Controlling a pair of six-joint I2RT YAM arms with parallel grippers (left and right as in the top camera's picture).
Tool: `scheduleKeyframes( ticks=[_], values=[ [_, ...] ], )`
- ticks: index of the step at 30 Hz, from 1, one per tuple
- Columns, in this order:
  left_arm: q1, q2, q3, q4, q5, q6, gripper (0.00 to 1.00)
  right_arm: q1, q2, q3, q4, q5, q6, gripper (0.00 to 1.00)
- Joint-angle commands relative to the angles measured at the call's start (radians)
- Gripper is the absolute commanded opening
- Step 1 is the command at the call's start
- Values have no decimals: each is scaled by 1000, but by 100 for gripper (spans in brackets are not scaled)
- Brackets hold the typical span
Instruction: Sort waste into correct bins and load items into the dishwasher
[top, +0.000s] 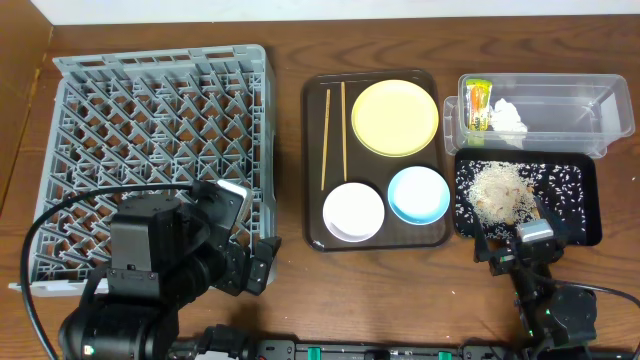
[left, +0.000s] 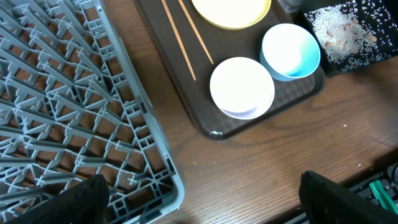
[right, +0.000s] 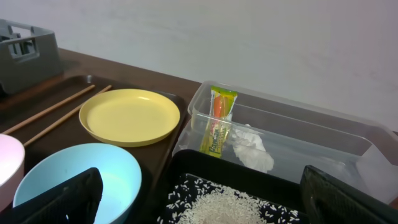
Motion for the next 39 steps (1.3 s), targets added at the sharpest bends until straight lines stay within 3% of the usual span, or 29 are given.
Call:
scheduleKeyframes(
  ticks=[1,16,22,23,25,27,30,39],
  values=[
    [-5,-1,10,-2,-6,20,98,-6,-7,-2,-5,10,12,99],
    [-5,-1,10,13,-5,19,98,-6,-7,-2,-5,10,12,99],
    [-5,5,7,147,162,19,98,-6,-7,-2,-5,10,12,99],
    [-5,11,6,190,182,-6,98,-6,-7,-2,-5,10,12,99],
    [-5,42,6,299,145,-215,98,-6,-7,-2,-5,10,12,99],
    [-6,100,7,354,122,-340,98,-6,-7,-2,-5,10,12,99],
    [-28,243,23,358,55,-390,98,-6,-7,-2,-5,10,12,99],
    [-209,771,167,394,-297,-406,98,-7,-7,-2,-5,10,12,99]
  ],
)
